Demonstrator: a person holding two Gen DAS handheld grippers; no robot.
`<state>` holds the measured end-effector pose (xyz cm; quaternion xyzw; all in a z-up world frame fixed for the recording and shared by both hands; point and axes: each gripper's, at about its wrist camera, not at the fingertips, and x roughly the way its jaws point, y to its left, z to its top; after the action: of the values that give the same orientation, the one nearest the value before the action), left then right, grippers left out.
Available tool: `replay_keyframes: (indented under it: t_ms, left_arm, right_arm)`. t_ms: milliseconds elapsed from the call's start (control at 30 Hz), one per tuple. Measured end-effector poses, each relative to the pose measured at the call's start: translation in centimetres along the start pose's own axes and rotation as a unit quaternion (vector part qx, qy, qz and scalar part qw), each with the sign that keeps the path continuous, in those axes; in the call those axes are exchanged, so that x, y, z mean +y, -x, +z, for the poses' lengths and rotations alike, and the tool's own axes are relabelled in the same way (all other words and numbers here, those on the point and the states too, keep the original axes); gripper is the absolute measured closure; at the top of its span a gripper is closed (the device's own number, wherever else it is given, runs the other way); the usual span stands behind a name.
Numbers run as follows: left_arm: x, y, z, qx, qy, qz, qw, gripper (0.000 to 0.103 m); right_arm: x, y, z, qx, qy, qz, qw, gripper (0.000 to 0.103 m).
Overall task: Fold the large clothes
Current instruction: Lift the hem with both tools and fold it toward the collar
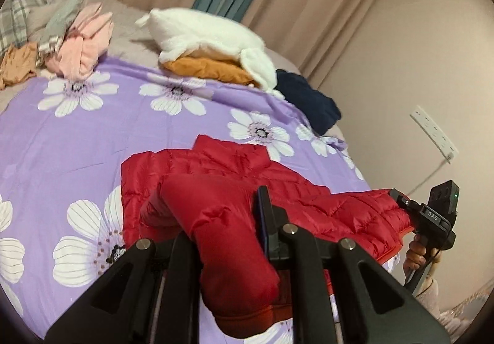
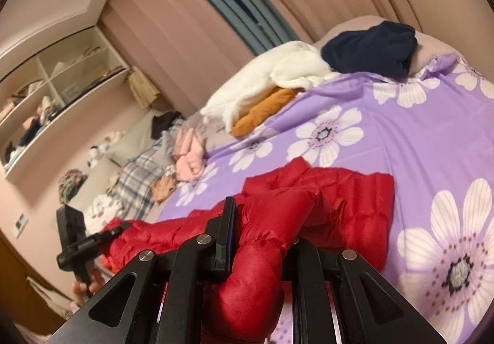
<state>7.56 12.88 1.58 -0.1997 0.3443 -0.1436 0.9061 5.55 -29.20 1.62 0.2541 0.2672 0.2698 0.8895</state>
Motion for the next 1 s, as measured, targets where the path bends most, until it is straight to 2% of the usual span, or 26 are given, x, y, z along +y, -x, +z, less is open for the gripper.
replay_keyframes:
  t_ms: [367, 633, 1000]
  left_arm:
    - [3.4, -7.3, 2.7, 0.051, 0.033, 0.048, 0.997, 0.087]
    - [5.0, -12.0, 3.5, 0.071, 0.031, 0.101, 0.9919, 0.086]
    - [6.6, -15.6, 3.5, 0.093, 0.044, 0.13, 0.9861, 0.085]
  right_arm:
    - [-2.0, -6.2, 2.5, 0.04, -0.006, -0.052, 0.998, 0.088]
    - [-4.9, -10.2, 3.5, 0.066, -0.039, -0.081, 0.994, 0.088]
    - [-8.0, -13.2, 3.1, 0.095, -0.093, -0.099, 0.986, 0.088]
